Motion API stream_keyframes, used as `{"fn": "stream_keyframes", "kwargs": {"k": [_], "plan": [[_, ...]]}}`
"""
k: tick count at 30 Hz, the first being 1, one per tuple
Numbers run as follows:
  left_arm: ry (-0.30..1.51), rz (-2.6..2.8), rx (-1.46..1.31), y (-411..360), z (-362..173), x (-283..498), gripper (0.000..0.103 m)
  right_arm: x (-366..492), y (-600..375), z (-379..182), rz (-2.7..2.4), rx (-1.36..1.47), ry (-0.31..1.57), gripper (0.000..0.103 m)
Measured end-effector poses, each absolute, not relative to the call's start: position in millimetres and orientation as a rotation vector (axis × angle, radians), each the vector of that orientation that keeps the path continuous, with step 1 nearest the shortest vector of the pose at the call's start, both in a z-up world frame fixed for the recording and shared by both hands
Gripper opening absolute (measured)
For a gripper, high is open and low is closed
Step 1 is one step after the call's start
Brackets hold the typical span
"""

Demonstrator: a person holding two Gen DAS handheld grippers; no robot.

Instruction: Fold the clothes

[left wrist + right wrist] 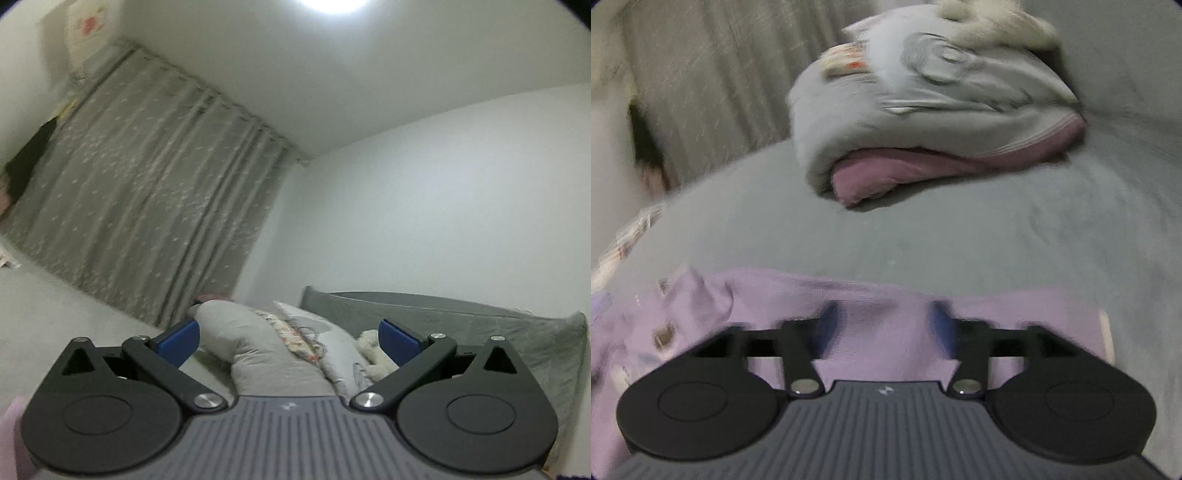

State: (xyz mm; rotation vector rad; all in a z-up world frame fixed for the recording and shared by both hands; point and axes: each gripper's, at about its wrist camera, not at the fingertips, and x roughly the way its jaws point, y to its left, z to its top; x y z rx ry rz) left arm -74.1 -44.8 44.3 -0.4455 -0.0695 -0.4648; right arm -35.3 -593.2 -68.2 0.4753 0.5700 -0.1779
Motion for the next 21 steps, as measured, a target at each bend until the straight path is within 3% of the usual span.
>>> {"fn": "stream_keyframes", "kwargs": {"k": [7,11,15,16,17,21], "plan": [[0.248,-0.184,-0.326,-66.8,31.7,-32.7,0.102,-69.1,-652.7,-102.4,-0.475,0.67,0.613,0.098],[0.362,-0.149,-0.249,-83.3,19.8,-12.7,0.102,-71.9,-671.5,-130.2,-0.423,0.917,0.632,0.1],[0.435,-0.143,-0.281,-83.7,9.5,2.3,0.102,-61.5,-667.6,-134.6,-0.446,0.907,0.599,0.099],[0.448,-0.135,-0.287,-82.8,7.4,6.0,0.102,-56.0,-667.4,-132.2,-0.43,0.884,0.6,0.069],[0.455,-0.127,-0.29,-82.3,5.7,7.1,0.102,-49.2,-664.8,-128.1,-0.399,0.864,0.589,0.011],[0.482,-0.074,-0.312,-66.5,-6.1,2.6,0.102,-41.6,-655.6,-98.6,-0.379,0.769,0.486,0.01]]}}
